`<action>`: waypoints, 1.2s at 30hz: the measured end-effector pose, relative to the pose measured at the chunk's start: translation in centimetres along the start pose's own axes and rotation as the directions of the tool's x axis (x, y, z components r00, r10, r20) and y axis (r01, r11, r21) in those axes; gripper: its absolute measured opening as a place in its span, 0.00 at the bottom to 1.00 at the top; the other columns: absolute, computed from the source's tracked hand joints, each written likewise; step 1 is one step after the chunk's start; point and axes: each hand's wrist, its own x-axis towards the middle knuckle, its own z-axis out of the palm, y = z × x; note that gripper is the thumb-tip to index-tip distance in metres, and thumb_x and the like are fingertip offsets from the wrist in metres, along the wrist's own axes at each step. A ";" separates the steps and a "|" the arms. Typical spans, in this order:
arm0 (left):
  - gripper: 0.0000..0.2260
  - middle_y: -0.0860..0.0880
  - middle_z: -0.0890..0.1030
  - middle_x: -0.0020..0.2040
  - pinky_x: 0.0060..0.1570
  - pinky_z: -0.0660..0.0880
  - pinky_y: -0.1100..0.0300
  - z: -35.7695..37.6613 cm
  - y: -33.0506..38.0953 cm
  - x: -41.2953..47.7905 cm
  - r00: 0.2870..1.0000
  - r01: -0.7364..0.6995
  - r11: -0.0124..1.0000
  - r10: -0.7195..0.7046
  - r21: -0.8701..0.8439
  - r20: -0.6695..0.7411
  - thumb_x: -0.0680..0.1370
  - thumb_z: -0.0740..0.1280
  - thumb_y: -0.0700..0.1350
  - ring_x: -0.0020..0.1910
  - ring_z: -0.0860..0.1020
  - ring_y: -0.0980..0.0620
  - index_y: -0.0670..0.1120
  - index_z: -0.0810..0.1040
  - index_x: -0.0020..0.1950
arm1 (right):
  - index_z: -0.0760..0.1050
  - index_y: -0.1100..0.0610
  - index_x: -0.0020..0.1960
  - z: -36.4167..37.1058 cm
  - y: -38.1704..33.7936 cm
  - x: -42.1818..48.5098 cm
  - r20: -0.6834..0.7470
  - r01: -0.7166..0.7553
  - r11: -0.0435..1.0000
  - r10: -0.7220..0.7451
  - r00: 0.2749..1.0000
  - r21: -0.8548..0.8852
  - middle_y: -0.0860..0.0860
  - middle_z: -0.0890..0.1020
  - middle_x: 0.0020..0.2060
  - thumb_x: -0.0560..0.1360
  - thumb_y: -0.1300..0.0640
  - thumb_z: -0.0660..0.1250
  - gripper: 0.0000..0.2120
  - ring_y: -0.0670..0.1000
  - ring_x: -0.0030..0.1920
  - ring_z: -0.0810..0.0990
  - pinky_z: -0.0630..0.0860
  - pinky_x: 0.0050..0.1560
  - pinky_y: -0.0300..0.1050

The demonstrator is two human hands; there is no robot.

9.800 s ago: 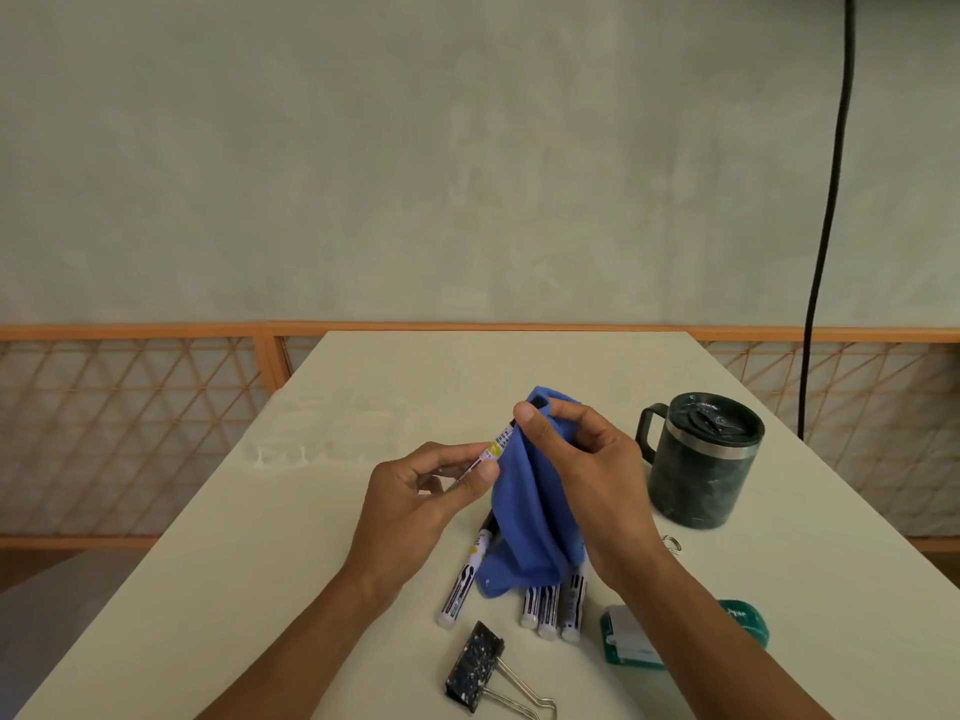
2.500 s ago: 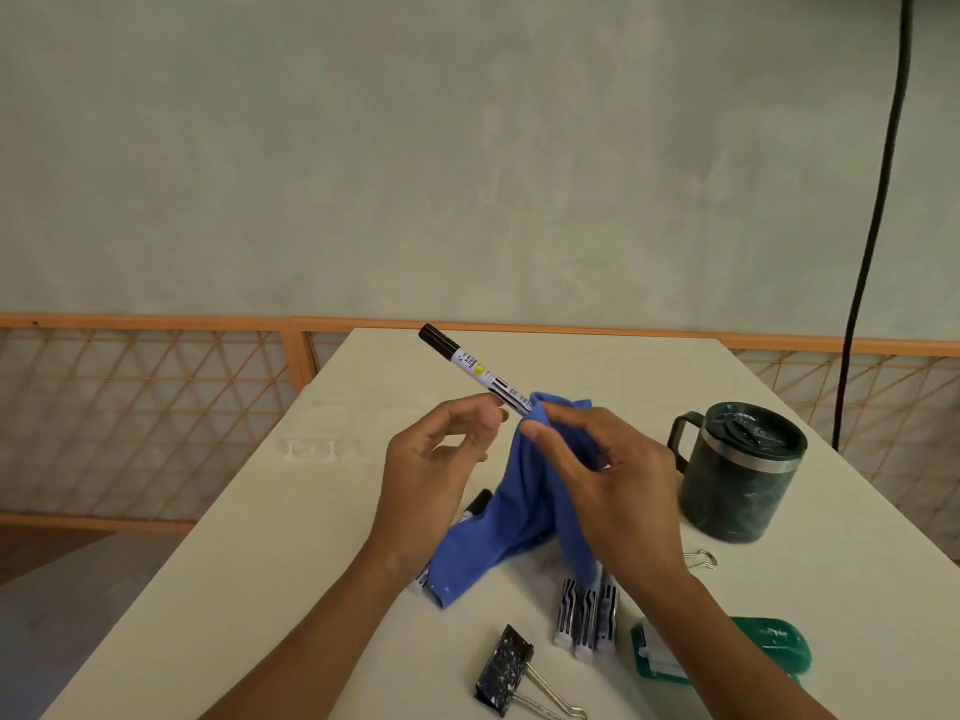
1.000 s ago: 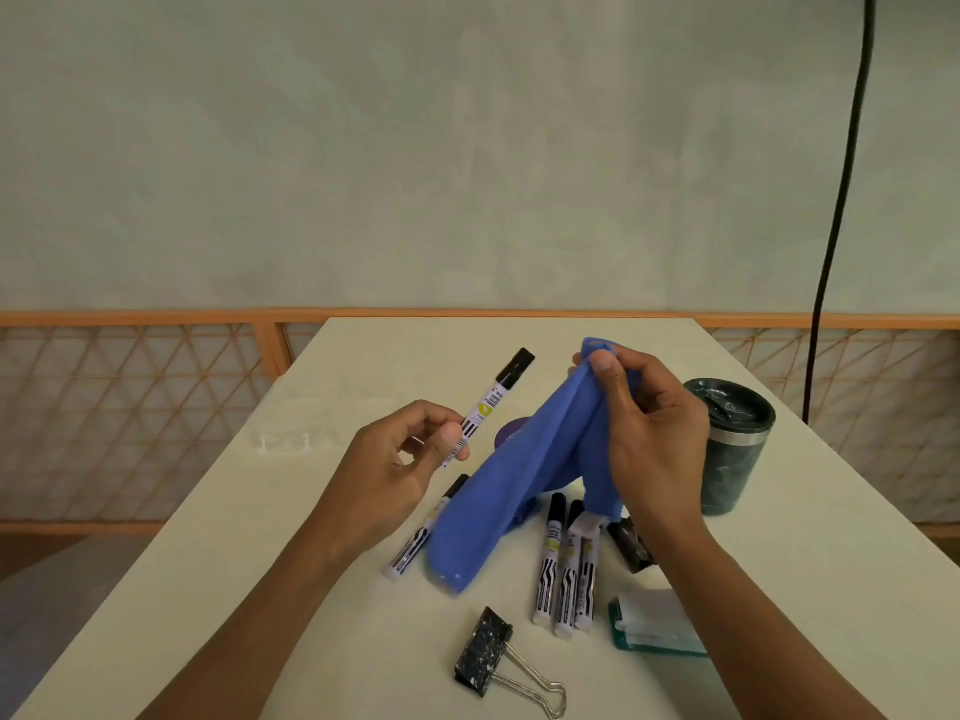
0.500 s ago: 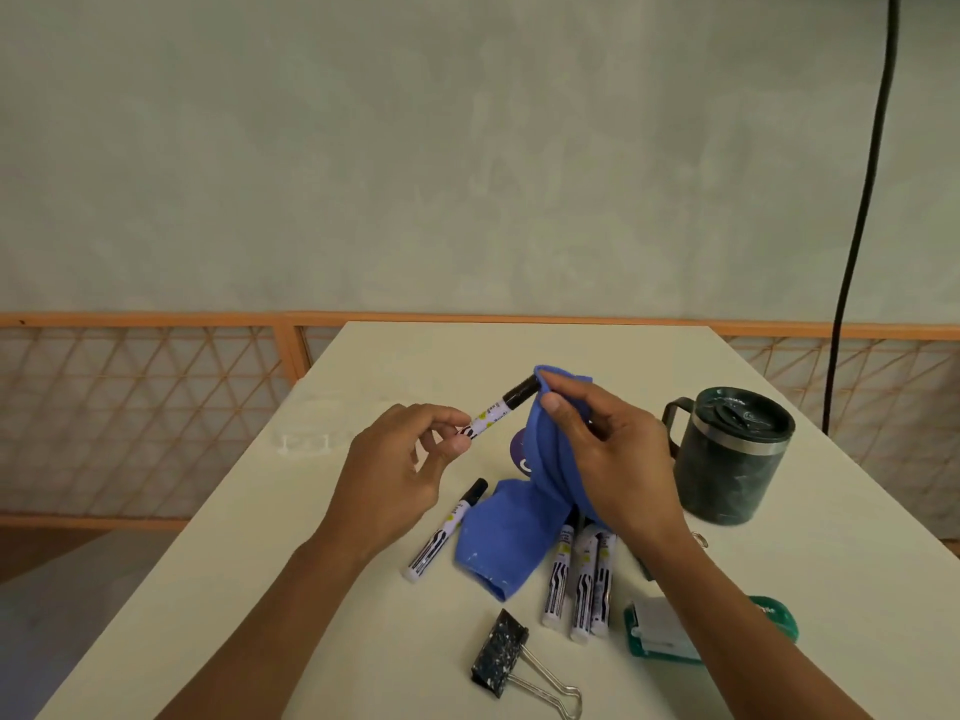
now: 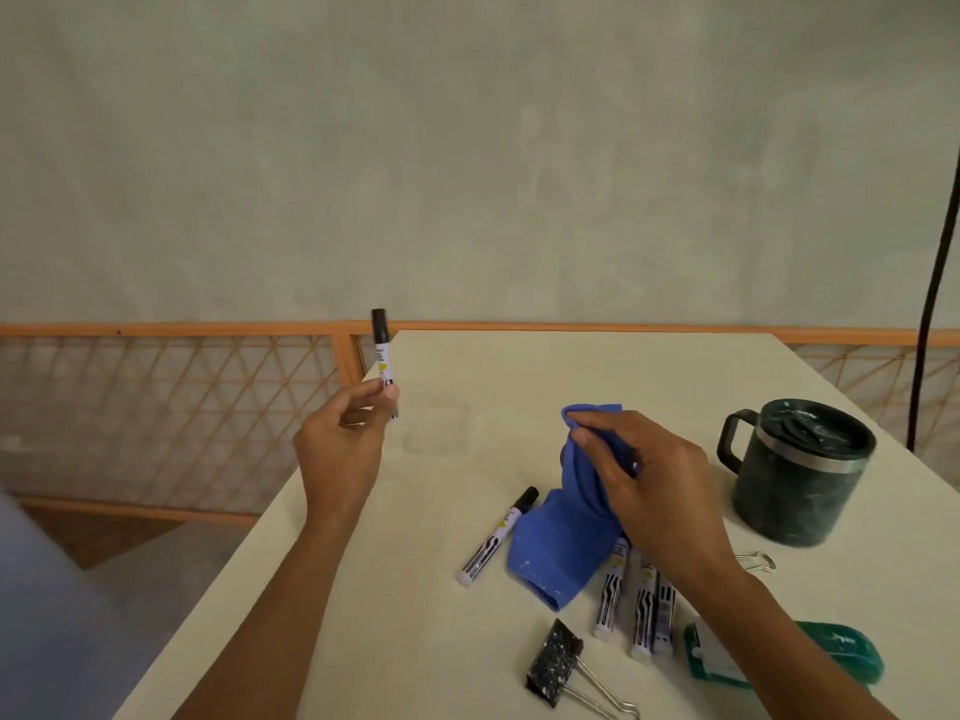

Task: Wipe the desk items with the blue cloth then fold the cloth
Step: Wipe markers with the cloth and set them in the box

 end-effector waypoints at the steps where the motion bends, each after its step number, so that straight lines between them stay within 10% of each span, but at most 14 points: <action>1: 0.07 0.56 0.89 0.45 0.49 0.81 0.63 -0.2 -0.4 0.3 0.999 0.031 0.999 -0.032 -0.026 -0.010 0.79 0.78 0.50 0.45 0.86 0.61 0.52 0.89 0.56 | 0.86 0.46 0.62 0.1 0.1 -0.1 0.010 0.016 1.000 -0.016 1.000 -0.005 0.32 0.83 0.53 0.81 0.57 0.73 0.11 0.32 0.52 0.81 0.72 0.50 0.24; 7: 0.08 0.58 0.89 0.45 0.50 0.81 0.58 0.8 -1.2 2.3 0.994 0.110 0.994 -0.110 0.028 0.023 0.76 0.81 0.53 0.42 0.86 0.61 0.54 0.90 0.53 | 0.85 0.46 0.62 0.1 0.4 -0.1 0.013 0.045 0.999 -0.045 0.999 -0.012 0.30 0.82 0.53 0.81 0.58 0.74 0.13 0.31 0.53 0.80 0.72 0.52 0.24; 17: 0.10 0.55 0.86 0.41 0.40 0.74 0.58 5.0 -2.2 5.6 0.976 0.062 0.777 -0.179 0.627 0.125 0.72 0.81 0.61 0.45 0.83 0.51 0.56 0.91 0.45 | 0.86 0.48 0.61 0.1 0.6 -0.2 0.002 0.080 0.997 -0.080 0.997 0.002 0.32 0.83 0.53 0.80 0.60 0.74 0.12 0.33 0.53 0.81 0.71 0.51 0.24; 36: 0.12 0.46 0.88 0.51 0.43 0.76 0.55 6.4 -2.8 5.4 0.979 -0.097 0.581 -0.093 0.808 0.184 0.77 0.79 0.52 0.52 0.85 0.42 0.47 0.89 0.57 | 0.86 0.48 0.61 0.1 1.2 -0.1 -0.012 0.095 0.995 -0.095 0.995 0.004 0.33 0.83 0.51 0.80 0.60 0.75 0.12 0.35 0.51 0.82 0.72 0.49 0.25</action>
